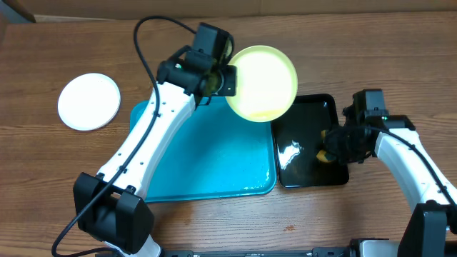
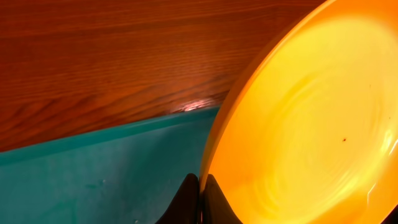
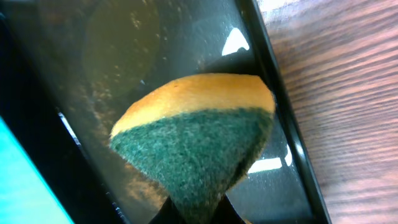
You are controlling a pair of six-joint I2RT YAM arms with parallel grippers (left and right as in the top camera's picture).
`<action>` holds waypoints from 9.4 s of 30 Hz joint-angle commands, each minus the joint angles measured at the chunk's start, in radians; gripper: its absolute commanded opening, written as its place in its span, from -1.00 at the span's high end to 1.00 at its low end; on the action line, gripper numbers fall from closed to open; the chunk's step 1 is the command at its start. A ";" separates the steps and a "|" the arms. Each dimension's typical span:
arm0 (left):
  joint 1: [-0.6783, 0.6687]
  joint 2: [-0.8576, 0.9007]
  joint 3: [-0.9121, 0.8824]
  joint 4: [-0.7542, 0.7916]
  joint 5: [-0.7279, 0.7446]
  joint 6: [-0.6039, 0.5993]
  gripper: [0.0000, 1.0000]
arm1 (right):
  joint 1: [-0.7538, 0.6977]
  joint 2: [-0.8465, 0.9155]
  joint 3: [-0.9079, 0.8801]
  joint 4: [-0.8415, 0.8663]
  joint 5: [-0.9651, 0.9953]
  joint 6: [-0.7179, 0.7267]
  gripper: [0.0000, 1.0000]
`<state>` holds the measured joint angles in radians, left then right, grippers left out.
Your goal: Clean dirty plates on tray and stack at the side
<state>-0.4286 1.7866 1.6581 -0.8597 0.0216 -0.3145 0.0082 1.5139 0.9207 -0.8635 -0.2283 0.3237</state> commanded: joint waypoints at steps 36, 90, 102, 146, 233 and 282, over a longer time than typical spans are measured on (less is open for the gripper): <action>-0.457 0.008 0.027 0.364 -0.814 0.334 0.92 | -0.347 -0.012 0.258 -0.107 0.003 -0.007 -1.00; 0.377 0.009 0.026 0.064 0.060 -0.090 0.92 | -0.359 -0.012 0.258 -0.108 0.003 -0.007 -1.00; 0.934 0.130 0.005 -0.023 0.058 -0.090 0.92 | -0.359 -0.012 0.258 -0.107 0.003 -0.006 -1.00; 0.818 0.322 0.055 0.138 0.594 0.004 -1.00 | -0.359 -0.012 0.258 -0.107 0.003 -0.007 -1.00; 0.747 0.323 0.055 0.138 0.386 0.004 -1.00 | 0.029 -1.511 -0.913 1.072 0.056 -0.161 -1.00; 0.747 0.323 0.055 0.138 0.386 0.004 -0.99 | 0.047 -1.511 -0.912 0.793 0.105 -0.164 -1.00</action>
<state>0.3202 2.1101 1.6890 -0.7246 0.4137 -0.3332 0.0486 0.0139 0.0181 -0.0746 -0.1303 0.1631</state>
